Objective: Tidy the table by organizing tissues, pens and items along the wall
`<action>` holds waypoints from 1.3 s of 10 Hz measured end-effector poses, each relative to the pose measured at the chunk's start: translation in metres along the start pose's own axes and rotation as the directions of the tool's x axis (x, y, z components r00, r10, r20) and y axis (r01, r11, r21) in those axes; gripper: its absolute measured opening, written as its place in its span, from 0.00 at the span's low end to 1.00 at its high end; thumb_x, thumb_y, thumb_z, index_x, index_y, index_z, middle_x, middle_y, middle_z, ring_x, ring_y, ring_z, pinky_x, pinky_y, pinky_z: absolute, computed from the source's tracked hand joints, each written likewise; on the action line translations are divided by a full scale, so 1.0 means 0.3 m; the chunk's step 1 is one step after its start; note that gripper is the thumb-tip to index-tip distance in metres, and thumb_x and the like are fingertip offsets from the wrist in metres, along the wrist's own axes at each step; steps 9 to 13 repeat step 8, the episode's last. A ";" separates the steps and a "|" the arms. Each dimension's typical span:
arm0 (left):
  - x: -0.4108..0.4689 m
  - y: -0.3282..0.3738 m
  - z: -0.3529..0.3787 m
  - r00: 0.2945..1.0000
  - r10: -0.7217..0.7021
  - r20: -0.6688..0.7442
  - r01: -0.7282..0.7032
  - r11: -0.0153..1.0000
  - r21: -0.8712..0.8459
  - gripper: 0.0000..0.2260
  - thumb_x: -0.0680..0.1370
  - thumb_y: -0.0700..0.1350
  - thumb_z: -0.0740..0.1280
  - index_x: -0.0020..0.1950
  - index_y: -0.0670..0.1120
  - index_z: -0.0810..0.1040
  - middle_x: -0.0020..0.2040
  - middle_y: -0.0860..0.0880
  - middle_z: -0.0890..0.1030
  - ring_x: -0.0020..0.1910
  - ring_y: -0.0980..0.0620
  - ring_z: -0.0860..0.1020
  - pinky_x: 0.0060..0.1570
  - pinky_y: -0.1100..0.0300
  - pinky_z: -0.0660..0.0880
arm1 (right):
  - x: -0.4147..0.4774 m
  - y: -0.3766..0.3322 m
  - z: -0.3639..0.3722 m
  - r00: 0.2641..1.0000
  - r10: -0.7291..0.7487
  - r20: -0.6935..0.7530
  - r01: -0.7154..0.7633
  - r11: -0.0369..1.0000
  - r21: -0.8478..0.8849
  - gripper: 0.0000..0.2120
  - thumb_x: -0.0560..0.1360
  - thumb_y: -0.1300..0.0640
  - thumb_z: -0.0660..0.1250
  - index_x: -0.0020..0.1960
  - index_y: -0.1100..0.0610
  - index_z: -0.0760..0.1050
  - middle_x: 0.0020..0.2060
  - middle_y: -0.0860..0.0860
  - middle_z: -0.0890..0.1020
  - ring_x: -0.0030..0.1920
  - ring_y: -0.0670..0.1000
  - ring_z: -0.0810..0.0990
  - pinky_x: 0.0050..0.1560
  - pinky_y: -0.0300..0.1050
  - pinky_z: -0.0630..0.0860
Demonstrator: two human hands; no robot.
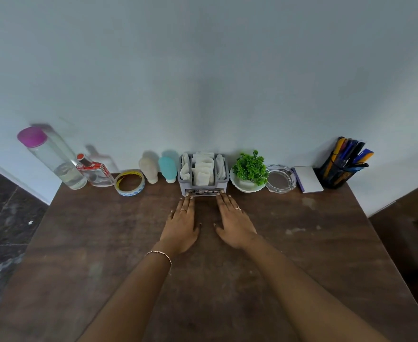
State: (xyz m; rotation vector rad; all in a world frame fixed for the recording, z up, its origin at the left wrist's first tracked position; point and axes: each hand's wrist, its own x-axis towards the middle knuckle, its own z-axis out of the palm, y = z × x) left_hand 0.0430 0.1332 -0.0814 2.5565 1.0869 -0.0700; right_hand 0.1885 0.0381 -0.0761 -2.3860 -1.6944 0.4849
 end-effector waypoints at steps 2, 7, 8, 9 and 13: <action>-0.051 0.062 -0.058 0.995 -0.070 -0.074 0.067 0.997 -0.040 0.34 0.79 0.51 0.60 0.79 0.44 0.45 0.80 0.47 0.47 0.78 0.47 0.49 0.74 0.44 0.57 | -0.038 -0.014 -0.059 1.000 -0.013 -0.006 0.013 1.000 0.002 0.39 0.77 0.49 0.62 0.78 0.57 0.42 0.78 0.52 0.46 0.78 0.51 0.45 0.74 0.52 0.57; -0.247 0.392 -0.737 0.736 0.043 -0.675 0.114 0.976 0.187 0.32 0.82 0.54 0.53 0.78 0.41 0.42 0.79 0.45 0.42 0.78 0.46 0.44 0.75 0.45 0.48 | -0.240 -0.189 -0.763 0.754 -0.243 -0.610 0.137 0.967 -0.216 0.37 0.79 0.51 0.59 0.78 0.59 0.40 0.78 0.54 0.45 0.78 0.53 0.44 0.77 0.54 0.48; -0.313 0.493 -0.928 0.598 0.135 -0.790 0.094 0.967 0.236 0.32 0.82 0.54 0.53 0.78 0.41 0.44 0.79 0.45 0.44 0.78 0.46 0.45 0.75 0.44 0.48 | -0.304 -0.275 -0.992 0.605 -0.295 -0.740 0.132 0.953 -0.272 0.36 0.79 0.51 0.59 0.78 0.61 0.44 0.78 0.55 0.48 0.78 0.54 0.47 0.76 0.55 0.51; -0.313 0.493 -0.928 0.598 0.135 -0.790 0.094 0.967 0.236 0.32 0.82 0.54 0.53 0.78 0.41 0.44 0.79 0.45 0.44 0.78 0.46 0.45 0.75 0.44 0.48 | -0.304 -0.275 -0.992 0.605 -0.295 -0.740 0.132 0.953 -0.272 0.36 0.79 0.51 0.59 0.78 0.61 0.44 0.78 0.55 0.48 0.78 0.54 0.47 0.76 0.55 0.51; -0.313 0.493 -0.928 0.598 0.135 -0.790 0.094 0.967 0.236 0.32 0.82 0.54 0.53 0.78 0.41 0.44 0.79 0.45 0.44 0.78 0.46 0.45 0.75 0.44 0.48 | -0.304 -0.275 -0.992 0.605 -0.295 -0.740 0.132 0.953 -0.272 0.36 0.79 0.51 0.59 0.78 0.61 0.44 0.78 0.55 0.48 0.78 0.54 0.47 0.76 0.55 0.51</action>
